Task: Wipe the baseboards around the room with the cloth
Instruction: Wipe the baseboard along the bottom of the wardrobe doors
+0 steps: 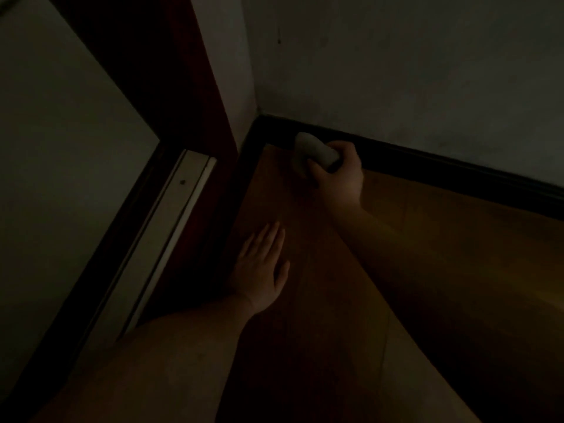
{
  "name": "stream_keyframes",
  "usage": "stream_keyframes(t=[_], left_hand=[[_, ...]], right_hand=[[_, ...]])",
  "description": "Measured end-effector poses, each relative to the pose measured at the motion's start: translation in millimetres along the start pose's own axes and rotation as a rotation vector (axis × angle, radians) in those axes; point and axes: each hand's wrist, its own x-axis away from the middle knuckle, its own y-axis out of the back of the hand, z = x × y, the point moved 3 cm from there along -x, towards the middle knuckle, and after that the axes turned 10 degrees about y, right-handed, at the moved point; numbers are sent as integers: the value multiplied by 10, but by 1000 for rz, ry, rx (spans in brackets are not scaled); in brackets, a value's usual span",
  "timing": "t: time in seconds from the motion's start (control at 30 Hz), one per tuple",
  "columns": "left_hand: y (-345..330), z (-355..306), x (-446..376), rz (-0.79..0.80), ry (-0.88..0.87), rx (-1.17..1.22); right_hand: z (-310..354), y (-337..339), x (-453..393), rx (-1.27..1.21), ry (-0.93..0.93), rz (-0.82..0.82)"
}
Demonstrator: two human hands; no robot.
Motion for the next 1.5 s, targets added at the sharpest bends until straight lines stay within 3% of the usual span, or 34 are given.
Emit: stream_keyframes(t=[0.23,0.5,0.67,1.0,1.5], left_hand=[[-46,14,-5,21,-2,50],[-93,71,157,-14,-6,57],[-118,69,144,-10,-8,47],[-121,81,141,-28,-66,-47],[54,7,174,128,-55,-89]], right_hand=[[334,-712,-340,-119,-98,-53],[284,-653,-256,-139,-198,-161],[1,-103,-216,-97,-234,-261],[-702,1804,-2,259,-260,-439],[-694,2064,33,258,-359,-293]])
